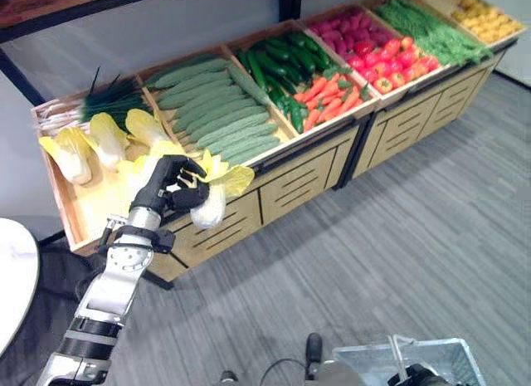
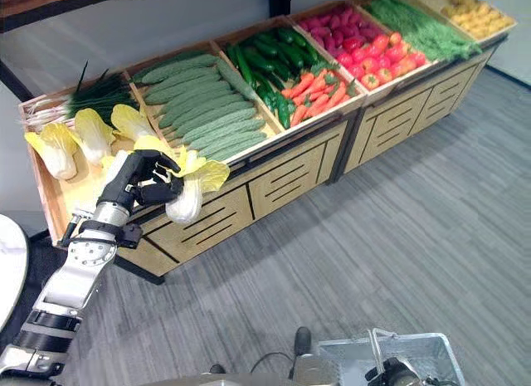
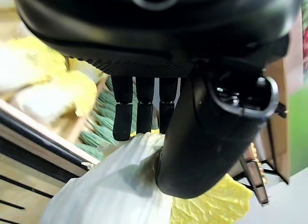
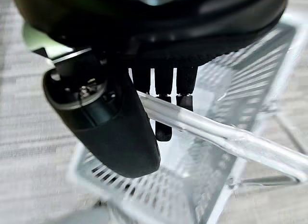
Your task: Get the vegetables into the basket
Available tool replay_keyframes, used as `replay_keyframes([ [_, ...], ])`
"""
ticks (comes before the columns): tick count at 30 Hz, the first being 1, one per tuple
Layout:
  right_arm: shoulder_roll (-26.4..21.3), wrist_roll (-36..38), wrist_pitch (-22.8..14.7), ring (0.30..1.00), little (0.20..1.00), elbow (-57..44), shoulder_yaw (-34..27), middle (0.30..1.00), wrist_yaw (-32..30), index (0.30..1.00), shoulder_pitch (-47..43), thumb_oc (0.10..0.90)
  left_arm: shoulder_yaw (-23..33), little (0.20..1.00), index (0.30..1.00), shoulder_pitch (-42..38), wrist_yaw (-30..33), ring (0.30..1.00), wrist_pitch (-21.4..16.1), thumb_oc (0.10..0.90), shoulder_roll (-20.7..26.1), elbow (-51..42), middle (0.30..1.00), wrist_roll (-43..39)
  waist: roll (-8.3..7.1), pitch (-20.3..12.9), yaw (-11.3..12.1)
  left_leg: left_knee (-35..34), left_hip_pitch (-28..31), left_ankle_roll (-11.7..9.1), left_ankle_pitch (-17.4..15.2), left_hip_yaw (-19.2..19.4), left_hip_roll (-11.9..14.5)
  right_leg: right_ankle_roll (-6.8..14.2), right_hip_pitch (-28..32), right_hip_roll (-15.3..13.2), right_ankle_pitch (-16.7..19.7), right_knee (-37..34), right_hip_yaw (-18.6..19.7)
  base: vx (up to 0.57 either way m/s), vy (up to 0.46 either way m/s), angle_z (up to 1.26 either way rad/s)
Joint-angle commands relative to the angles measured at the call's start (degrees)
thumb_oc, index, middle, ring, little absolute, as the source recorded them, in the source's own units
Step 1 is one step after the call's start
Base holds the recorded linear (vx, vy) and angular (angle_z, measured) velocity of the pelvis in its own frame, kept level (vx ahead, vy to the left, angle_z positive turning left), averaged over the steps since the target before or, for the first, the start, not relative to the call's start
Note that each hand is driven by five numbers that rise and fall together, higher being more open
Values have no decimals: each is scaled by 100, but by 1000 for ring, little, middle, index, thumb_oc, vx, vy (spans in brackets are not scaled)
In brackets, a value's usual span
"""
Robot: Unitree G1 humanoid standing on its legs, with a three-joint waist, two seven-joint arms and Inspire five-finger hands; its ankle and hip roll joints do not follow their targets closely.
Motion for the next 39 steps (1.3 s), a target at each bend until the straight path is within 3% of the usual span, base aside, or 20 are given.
replay_keyframes([
  [1,172,128,-89,300,300,-8,43,300,-83,300,-111,400,107,300,300,-610,199,300,-497,400,432,-476,300,-120,-380,-422,-77,-116,-241,191,8,-323,-460,653,-153,-661,-461,630,370,47,-217,28],
  [4,104,182,-107,300,300,-47,-32,300,-133,300,-90,400,75,300,300,-555,184,300,-506,400,345,-506,300,-233,-313,-358,-118,85,-321,154,-31,-399,-348,539,-184,-553,-634,746,422,52,-130,14],
  [6,34,152,-115,300,300,-47,8,300,-117,300,-146,400,27,300,300,-611,153,300,-507,400,309,-470,300,-271,-355,-207,-96,796,-596,106,-169,-625,-351,430,-152,-525,-661,749,487,-9,-86,7],
  [7,-40,124,-127,300,300,-24,76,300,-128,300,-251,400,4,300,300,-607,182,300,-541,400,280,-455,300,-324,-384,-106,50,1054,-799,45,-123,-1358,-535,387,-112,-448,-633,619,615,-14,-30,9],
  [8,-39,125,-128,300,300,-22,75,300,-128,300,-259,400,5,300,300,-614,183,300,-543,400,282,-451,300,-324,-392,-111,41,1046,-825,50,-87,-1364,-547,384,-130,-459,-602,605,608,87,35,-48],
  [9,-84,75,-134,300,300,16,169,300,-127,300,-367,400,53,300,300,-523,229,300,-554,400,301,-430,300,-305,-476,-128,238,734,-992,131,-338,-2300,-874,443,-126,-436,-555,405,960,118,74,-93],
  [10,-121,-25,-106,300,300,26,182,300,-134,300,-364,400,126,300,300,-395,345,300,-528,400,400,-418,300,-173,-495,-122,285,678,-1183,165,-271,-2643,-947,514,-196,-458,-478,403,1272,157,98,-114],
  [13,-103,-5,-119,300,300,-22,182,300,-106,300,-413,400,233,300,300,-263,305,300,-542,400,477,-485,300,-234,-473,-160,222,664,-1051,259,-441,-2400,-914,559,-254,-450,-465,439,1473,66,135,-85],
  [17,-79,150,-106,300,300,-46,71,300,-150,300,-499,400,277,300,300,-221,293,300,-551,400,574,-560,300,-247,-456,-156,197,654,-911,456,-610,-1992,-1051,647,-422,-587,-350,448,1733,16,186,-88],
  [25,18,239,-91,300,300,-87,86,300,-141,300,-635,400,284,300,300,-313,320,300,-523,400,679,-555,300,-188,-519,-66,198,732,-700,720,-896,-1541,-1325,876,-683,-668,-146,581,2208,8,127,-55],
  [30,55,290,-102,300,300,-190,85,300,-174,300,-752,400,260,300,300,-347,291,300,-504,400,724,-590,300,-147,-580,108,92,1045,-810,825,-1141,-1073,-1433,1103,-1032,-692,291,479,2588,-81,86,-47],
  [31,73,281,-116,300,300,-280,98,300,-177,300,-799,400,250,300,300,-335,287,300,-505,400,751,-588,300,-132,-604,150,60,988,-835,823,-1109,-909,-1417,1183,-1195,-733,560,431,2534,-127,-9,-74],
  [32,101,264,-121,300,300,-339,130,300,-185,300,-849,400,278,300,300,-290,314,300,-516,400,793,-591,300,-155,-579,170,152,957,-832,796,-1108,-754,-1301,1162,-1281,-785,584,444,2173,-156,-51,-88],
  [34,118,221,-133,300,300,-412,176,300,-200,300,-907,400,387,300,300,-205,325,300,-506,400,862,-591,300,-154,-518,192,284,921,-884,729,-959,-567,-1106,1036,-1297,-1057,417,488,1302,-123,-29,-103],
  [35,112,206,-139,300,300,-460,195,300,-213,300,-926,400,411,300,300,-191,332,300,-493,400,883,-604,300,-151,-471,196,332,914,-888,723,-937,-507,-1042,1004,-1188,-1138,275,610,1064,-112,21,-103],
  [37,91,185,-151,300,300,-490,226,300,-213,300,-938,400,399,300,300,-206,313,300,-487,400,865,-594,300,-147,-483,196,350,905,-937,743,-842,-464,-1046,925,-997,-1124,108,901,1123,-123,32,-70],
  [38,94,192,-150,300,300,-501,226,300,-229,300,-933,400,390,300,300,-219,309,300,-449,400,841,-590,300,-146,-441,138,435,927,-978,754,-836,-392,-1006,893,-734,-1092,-203,1131,1006,-132,18,-26],
  [39,104,201,-145,300,300,-511,227,300,-238,300,-938,400,407,300,300,-209,309,300,-436,400,837,-585,300,-137,-465,108,476,910,-1002,739,-789,-343,-1001,874,-637,-1123,-197,1054,940,-119,0,-20],
])
